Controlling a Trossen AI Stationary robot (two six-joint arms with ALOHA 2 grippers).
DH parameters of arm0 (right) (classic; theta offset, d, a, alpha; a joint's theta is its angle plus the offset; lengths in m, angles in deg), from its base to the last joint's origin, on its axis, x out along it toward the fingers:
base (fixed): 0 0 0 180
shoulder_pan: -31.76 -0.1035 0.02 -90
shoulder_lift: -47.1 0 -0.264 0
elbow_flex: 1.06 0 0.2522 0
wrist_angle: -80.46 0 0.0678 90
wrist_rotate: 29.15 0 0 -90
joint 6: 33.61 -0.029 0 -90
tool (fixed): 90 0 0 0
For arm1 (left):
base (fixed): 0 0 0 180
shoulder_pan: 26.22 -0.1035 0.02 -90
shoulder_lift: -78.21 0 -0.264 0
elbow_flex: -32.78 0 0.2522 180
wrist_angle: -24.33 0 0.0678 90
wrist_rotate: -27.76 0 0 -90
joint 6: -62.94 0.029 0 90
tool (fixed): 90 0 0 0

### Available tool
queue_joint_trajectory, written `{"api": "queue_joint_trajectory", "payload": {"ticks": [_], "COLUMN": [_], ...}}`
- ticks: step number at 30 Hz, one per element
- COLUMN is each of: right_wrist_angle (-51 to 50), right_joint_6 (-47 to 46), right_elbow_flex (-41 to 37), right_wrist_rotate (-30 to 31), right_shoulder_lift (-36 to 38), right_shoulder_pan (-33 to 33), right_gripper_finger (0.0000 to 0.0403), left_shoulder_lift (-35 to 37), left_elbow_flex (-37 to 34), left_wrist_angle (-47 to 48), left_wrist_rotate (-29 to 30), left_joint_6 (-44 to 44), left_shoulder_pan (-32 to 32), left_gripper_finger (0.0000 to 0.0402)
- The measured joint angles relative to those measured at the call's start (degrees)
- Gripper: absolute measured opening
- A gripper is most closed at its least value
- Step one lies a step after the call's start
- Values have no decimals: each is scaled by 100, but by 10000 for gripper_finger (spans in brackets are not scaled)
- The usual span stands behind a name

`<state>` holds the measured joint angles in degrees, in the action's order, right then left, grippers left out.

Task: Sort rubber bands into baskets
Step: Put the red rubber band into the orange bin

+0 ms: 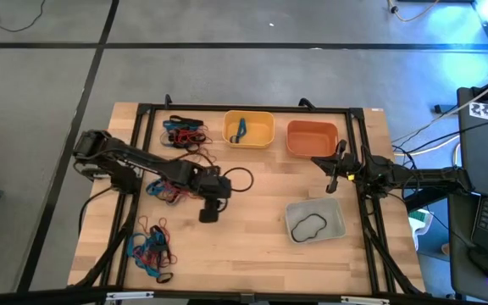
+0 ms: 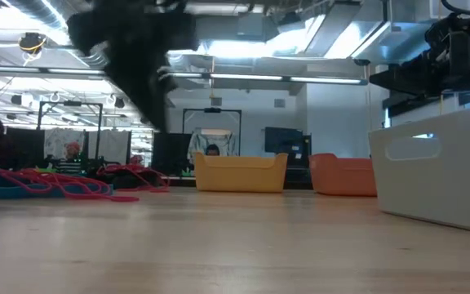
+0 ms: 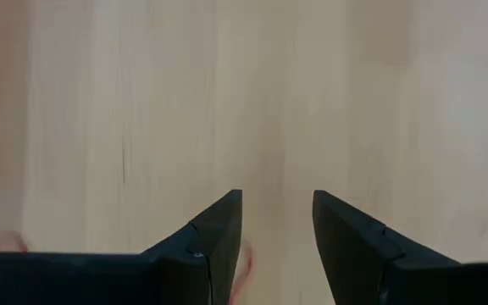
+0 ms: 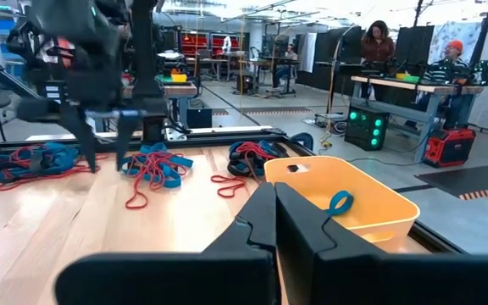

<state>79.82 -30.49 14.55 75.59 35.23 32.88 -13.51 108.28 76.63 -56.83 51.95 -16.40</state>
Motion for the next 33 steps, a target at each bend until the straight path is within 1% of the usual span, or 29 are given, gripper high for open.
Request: {"api": "queue_joint_trajectory", "payload": {"ticks": [3,9,17,20,24,27,30,33], "right_wrist_angle": [2,2,1,2,2,2,2,2], "right_joint_6": [-4,-4,-5,-4,-6,-6,-4,-4], "right_elbow_flex": [0,0,0,0,0,0,0,0], "right_wrist_rotate": [-1,0,0,0,0,0,1,0], "right_shoulder_lift": [0,0,0,0,0,0,0,0], "right_shoulder_pan": [2,0,0,2,0,2,1,2], "right_gripper_finger": [5,5,5,5,5,5,5,5], "left_shoulder_lift": [-7,-7,-7,-7,18,18,17,13], "left_elbow_flex": [-297,-839,-1323,-1494,-1682,-1729,-1745,-1749], "left_wrist_angle": [335,501,375,143,-157,-193,-221,-263], "left_wrist_rotate": [-2,-4,65,111,-34,-81,-107,-131], "left_joint_6": [-147,-463,-555,-617,-627,-664,-663,-557], "left_shoulder_pan": [0,-1,-54,-138,-243,-300,-320,-317], "left_gripper_finger": [143,143,143,143,143,141,123,89]}}
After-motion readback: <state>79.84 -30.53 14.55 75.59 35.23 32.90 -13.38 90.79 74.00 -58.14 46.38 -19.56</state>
